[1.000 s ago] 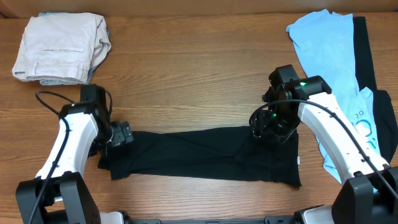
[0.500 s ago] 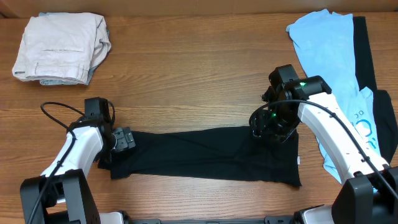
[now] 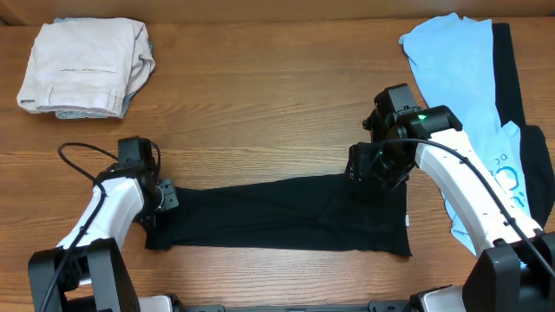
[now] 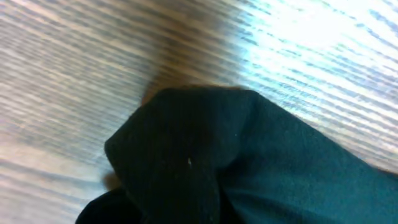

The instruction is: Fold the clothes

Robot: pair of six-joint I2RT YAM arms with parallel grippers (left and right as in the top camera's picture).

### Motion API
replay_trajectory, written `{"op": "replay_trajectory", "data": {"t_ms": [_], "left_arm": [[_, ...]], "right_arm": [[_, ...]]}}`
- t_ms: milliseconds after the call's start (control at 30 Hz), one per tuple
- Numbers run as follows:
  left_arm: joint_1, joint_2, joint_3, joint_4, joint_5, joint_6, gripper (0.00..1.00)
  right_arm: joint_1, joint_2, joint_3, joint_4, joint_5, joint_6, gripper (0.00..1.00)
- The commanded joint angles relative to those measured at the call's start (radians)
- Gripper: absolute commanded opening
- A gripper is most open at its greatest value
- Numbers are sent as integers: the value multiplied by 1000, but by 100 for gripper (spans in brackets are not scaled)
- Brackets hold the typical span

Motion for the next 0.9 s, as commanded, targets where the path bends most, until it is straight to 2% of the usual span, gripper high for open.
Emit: {"op": "replay_trajectory", "data": {"t_ms": [0, 167, 367, 600, 867], "left_arm": [[5, 6, 167, -71, -64, 69, 4], [5, 6, 387, -240, -98, 182, 4], [-16, 6, 566, -414, -57, 187, 4], [-162, 8, 591, -452, 214, 174, 4], [-363, 74, 591, -451, 231, 105, 4]], "right_arm": [[-11, -17, 21, 21, -5, 0, 65], [-44, -17, 24, 29, -6, 8, 66], [-99, -17, 25, 32, -6, 6, 66], [-146, -17, 25, 42, -6, 3, 66], [-148, -17, 25, 65, -5, 3, 66]]}}
